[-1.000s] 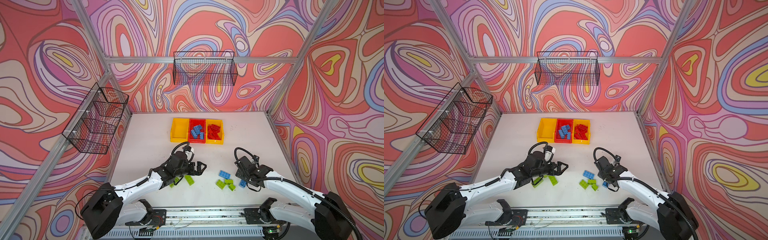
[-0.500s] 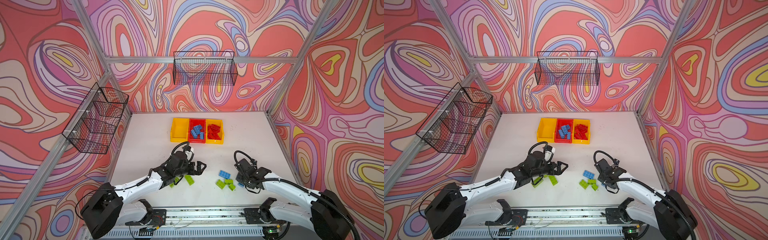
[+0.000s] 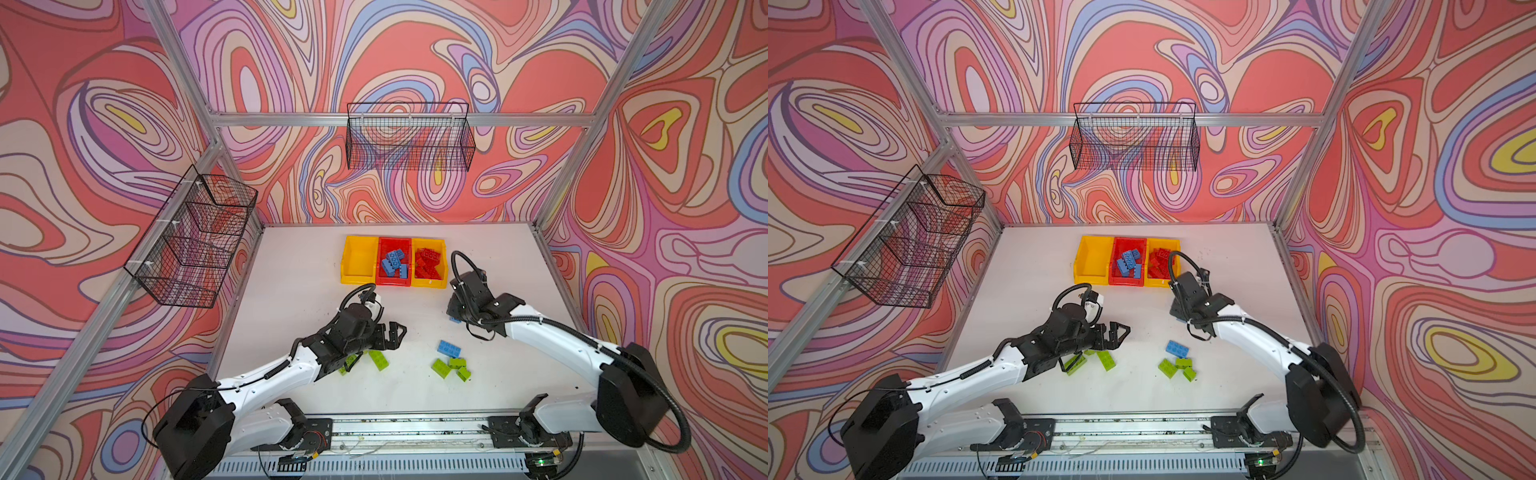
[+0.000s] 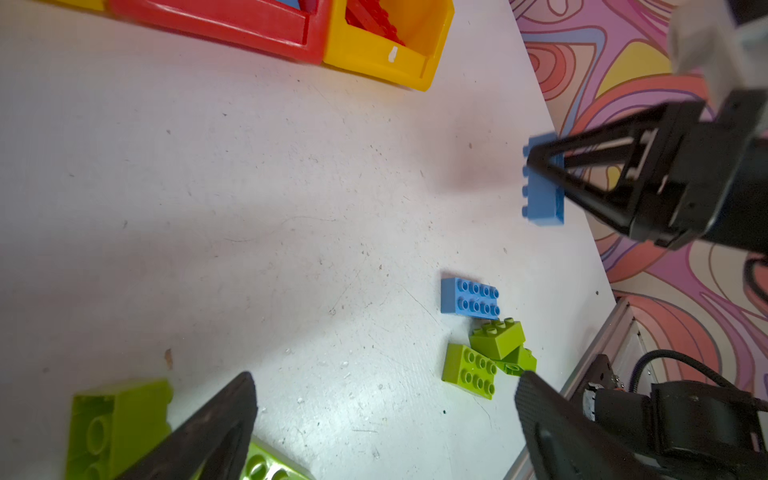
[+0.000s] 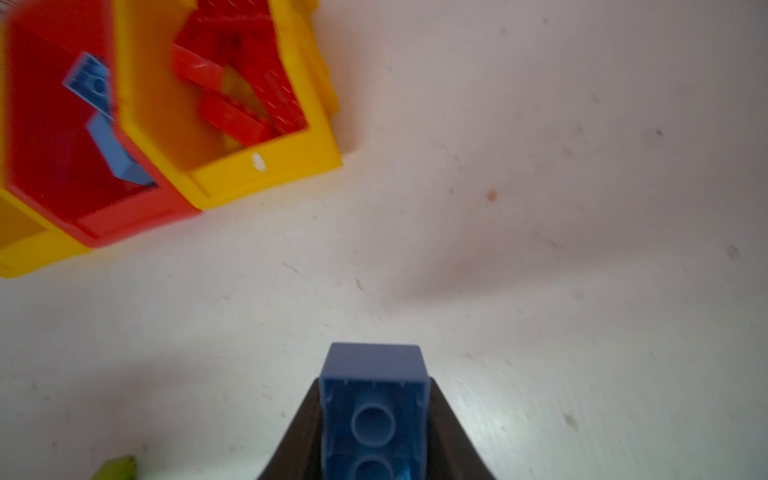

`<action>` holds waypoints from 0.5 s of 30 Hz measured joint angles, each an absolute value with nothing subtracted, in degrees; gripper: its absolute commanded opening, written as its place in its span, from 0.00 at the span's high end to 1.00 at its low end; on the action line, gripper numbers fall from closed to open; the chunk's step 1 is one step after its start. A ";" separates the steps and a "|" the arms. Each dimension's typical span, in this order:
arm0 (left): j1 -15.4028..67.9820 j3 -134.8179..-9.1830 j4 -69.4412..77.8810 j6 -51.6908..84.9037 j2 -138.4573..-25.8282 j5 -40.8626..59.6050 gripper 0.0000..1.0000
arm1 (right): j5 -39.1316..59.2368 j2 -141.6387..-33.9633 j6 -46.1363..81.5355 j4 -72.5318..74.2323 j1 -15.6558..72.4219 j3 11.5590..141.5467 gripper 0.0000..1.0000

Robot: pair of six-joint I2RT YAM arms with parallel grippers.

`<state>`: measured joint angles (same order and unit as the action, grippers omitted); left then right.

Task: Sort the legos into containers by color
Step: 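Carry the light blue brick into the red bin and open the right gripper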

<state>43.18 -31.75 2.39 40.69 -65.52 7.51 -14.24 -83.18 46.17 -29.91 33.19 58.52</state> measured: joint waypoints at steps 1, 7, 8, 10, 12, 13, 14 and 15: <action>43.18 -31.73 1.41 40.73 -64.97 6.33 0.00 | -13.91 -86.11 44.60 -29.06 33.19 62.26 0.69; 43.00 -31.35 -3.88 40.73 -61.28 1.02 0.00 | -11.14 -106.02 35.77 -26.24 33.19 87.96 0.69; 42.98 -31.22 -4.71 40.73 -60.53 0.34 0.00 | -10.83 -109.65 34.39 -25.89 33.19 92.62 0.69; 42.74 -31.00 -6.07 40.73 -59.09 -0.91 0.00 | -10.31 -116.18 32.27 -26.61 33.19 101.03 0.69; 42.39 -30.96 -7.60 40.75 -57.54 -2.37 0.00 | -9.85 -122.87 30.50 -27.29 33.19 109.60 0.68; 42.22 -30.96 -8.16 40.77 -56.66 -3.16 0.00 | -9.65 -126.56 29.63 -28.01 33.19 114.41 0.68; 41.93 -30.96 -8.71 40.77 -55.77 -3.86 0.00 | -9.47 -129.73 28.97 -28.49 33.19 118.34 0.65; 41.78 -30.96 -9.23 40.77 -54.98 -4.47 0.00 | -9.30 -132.73 28.47 -29.28 33.15 122.10 0.62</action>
<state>41.78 -30.96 -9.23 40.77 -54.98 -4.47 -9.30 -132.73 28.47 -29.28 33.15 122.10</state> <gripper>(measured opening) 0.998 0.341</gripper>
